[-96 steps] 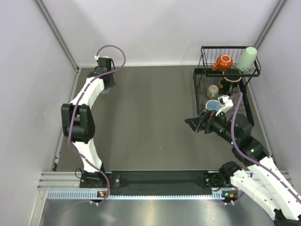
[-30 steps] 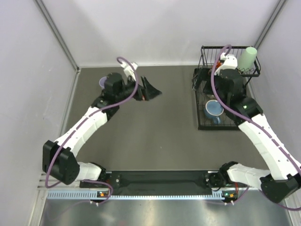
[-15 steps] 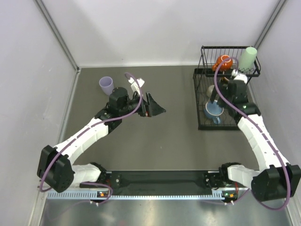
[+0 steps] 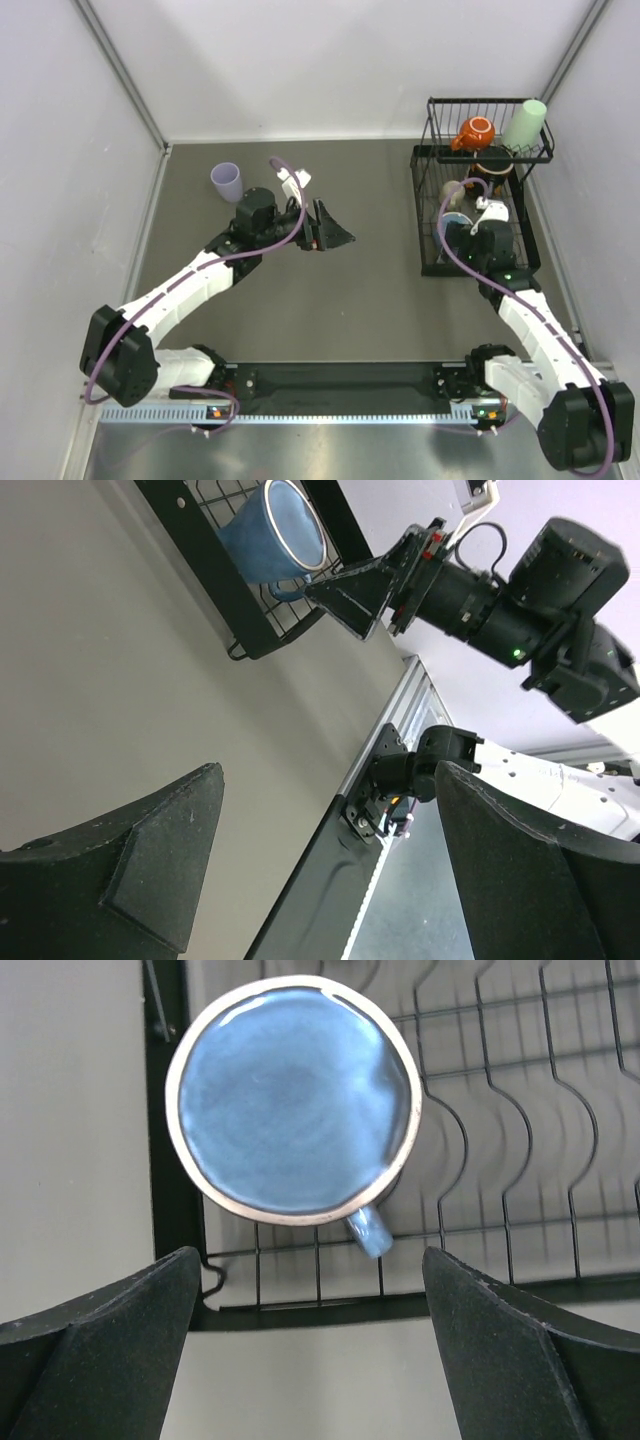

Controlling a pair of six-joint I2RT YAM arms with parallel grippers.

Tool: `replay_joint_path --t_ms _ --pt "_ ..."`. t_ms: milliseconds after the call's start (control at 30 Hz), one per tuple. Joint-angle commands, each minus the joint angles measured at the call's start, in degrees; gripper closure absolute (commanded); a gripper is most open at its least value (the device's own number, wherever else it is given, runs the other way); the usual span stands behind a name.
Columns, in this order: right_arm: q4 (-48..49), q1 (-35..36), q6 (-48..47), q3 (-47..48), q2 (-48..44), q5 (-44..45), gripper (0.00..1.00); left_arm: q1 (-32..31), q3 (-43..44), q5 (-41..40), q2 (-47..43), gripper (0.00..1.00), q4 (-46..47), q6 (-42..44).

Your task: Unload the cups from the dish rack

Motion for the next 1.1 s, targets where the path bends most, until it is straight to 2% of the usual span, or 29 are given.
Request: replay_joint_path --t_ms 0,233,400,767,1067 --pt "11.07 -0.96 -5.36 -3.27 -1.96 -1.92 0.07 -0.45 0.26 -0.22 -0.68 0.09 3.06 0.05" --pt "13.81 -3.16 -6.77 -3.55 2.26 -3.07 0.10 -0.98 -0.09 -0.93 -1.04 0.09 2.35 -0.83" --pt "18.81 -6.23 -6.86 -6.27 2.52 -7.02 0.11 -1.15 -0.18 -0.66 -1.38 0.09 1.74 -0.83" --pt "22.06 -8.52 -5.54 -7.50 5.95 -12.91 0.17 -1.15 0.26 -1.10 -1.56 0.09 1.30 -0.66" --pt "24.18 -8.52 -5.90 -8.56 7.80 -13.97 0.30 -1.15 0.61 -1.45 -0.60 0.09 1.21 -0.92"
